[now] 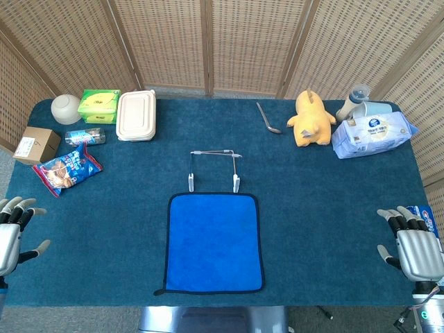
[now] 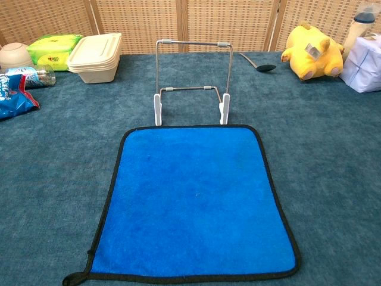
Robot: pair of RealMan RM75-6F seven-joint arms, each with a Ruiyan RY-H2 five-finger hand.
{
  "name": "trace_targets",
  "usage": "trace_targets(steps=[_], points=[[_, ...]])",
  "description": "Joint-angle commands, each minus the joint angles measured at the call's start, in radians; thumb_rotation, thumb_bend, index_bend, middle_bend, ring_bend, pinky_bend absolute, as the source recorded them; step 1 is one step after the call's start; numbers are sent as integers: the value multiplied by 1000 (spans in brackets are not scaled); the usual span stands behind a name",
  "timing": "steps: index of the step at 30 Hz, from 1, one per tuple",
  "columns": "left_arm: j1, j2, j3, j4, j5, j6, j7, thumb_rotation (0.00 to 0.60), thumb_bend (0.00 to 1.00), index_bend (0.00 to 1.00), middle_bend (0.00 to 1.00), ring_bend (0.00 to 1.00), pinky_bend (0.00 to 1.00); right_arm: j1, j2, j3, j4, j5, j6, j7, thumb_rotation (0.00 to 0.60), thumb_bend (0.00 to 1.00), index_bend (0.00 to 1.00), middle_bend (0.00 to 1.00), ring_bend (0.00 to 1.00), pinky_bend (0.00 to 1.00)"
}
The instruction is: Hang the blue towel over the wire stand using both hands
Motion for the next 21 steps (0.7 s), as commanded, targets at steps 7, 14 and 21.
trace_targets(steps=[7, 14, 21], points=[[-3, -5, 6, 9, 0, -15, 1, 600, 235, 347, 244, 169, 105, 0, -8, -5, 12, -1, -7, 9, 600, 223, 229, 273, 166, 246], [0, -3, 1, 10, 10, 0, -8, 600, 235, 347, 249, 171, 106, 1, -16, -6, 22, -9, -6, 23, 600, 224, 229, 273, 166, 246], [-9, -9, -2, 27, 39, 9, -16, 600, 236, 348, 274, 199, 122, 14, -20, -1, 35, -22, -13, 36, 600, 223, 233, 277, 166, 246]])
